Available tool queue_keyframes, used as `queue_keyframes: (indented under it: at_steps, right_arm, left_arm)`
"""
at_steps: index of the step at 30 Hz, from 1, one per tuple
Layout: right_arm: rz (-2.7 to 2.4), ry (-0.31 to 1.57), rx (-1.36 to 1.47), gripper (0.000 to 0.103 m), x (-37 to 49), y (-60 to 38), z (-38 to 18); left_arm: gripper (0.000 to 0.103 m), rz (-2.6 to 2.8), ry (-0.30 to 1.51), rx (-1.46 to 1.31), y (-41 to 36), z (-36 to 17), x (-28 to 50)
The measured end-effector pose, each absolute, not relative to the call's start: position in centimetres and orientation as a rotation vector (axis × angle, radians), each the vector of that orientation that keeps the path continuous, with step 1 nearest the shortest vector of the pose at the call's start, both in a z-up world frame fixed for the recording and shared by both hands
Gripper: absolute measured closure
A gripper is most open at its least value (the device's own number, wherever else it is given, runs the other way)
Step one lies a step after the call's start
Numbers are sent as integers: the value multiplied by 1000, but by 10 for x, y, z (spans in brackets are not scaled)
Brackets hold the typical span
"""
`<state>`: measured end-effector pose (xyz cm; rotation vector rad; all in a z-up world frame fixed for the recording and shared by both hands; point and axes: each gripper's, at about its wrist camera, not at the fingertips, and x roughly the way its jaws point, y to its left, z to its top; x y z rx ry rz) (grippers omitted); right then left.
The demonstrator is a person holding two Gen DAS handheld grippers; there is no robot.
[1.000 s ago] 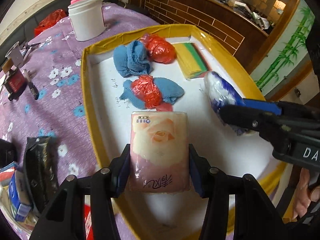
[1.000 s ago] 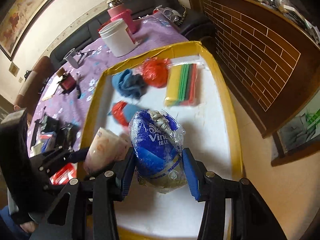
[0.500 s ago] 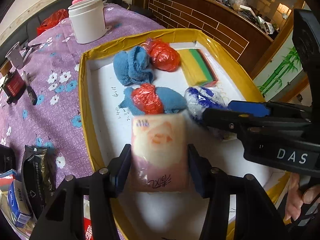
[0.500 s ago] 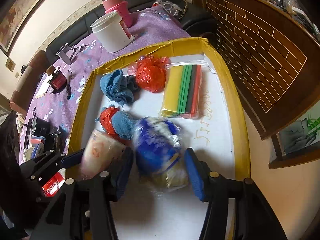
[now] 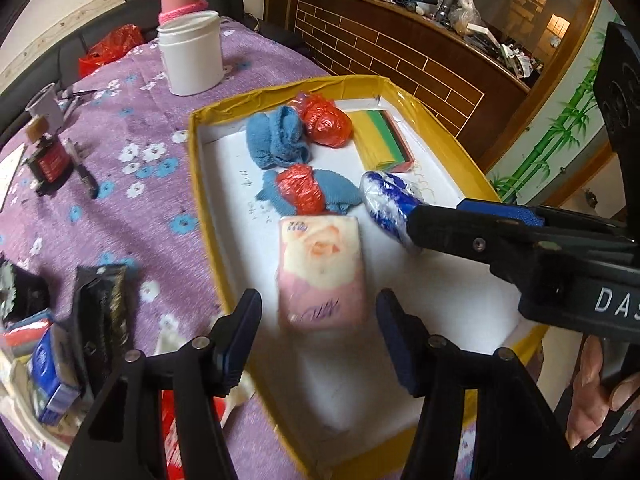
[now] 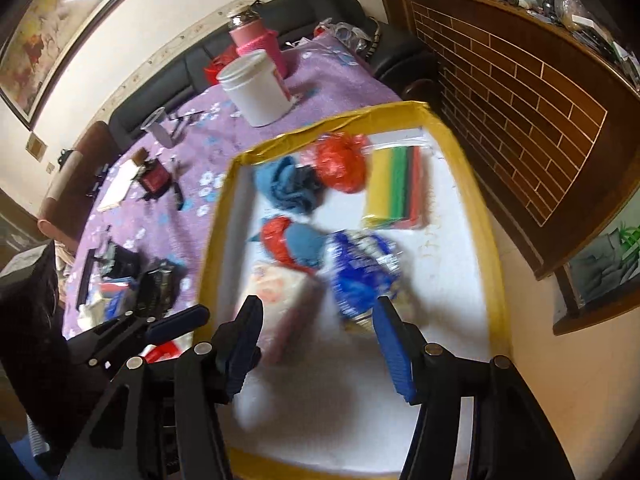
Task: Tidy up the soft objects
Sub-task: 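Move both tools back toward the pile on the table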
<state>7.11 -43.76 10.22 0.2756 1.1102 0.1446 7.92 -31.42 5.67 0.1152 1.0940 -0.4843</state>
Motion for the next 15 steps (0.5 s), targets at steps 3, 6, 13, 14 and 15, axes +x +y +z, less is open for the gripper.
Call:
queue_keyframes:
  at_steps: [3, 6, 13, 14, 15]
  right_arm:
    - [170, 1107, 281, 41, 65, -423, 106]
    - [195, 1105, 280, 41, 62, -407, 108]
    - [266, 1109, 265, 42, 56, -363, 110]
    - [275, 1109, 261, 41, 55, -358, 110]
    - [285, 1110, 256, 42, 53, -352, 110]
  left_arm:
    - [44, -476, 1081, 109, -300, 64, 68]
    - [44, -459, 1068, 93, -281, 71, 59]
    - [41, -371, 1034, 27, -215, 87, 40]
    - [39, -355, 1027, 13, -205, 89, 37]
    - [35, -338, 1020, -2, -194, 91, 35]
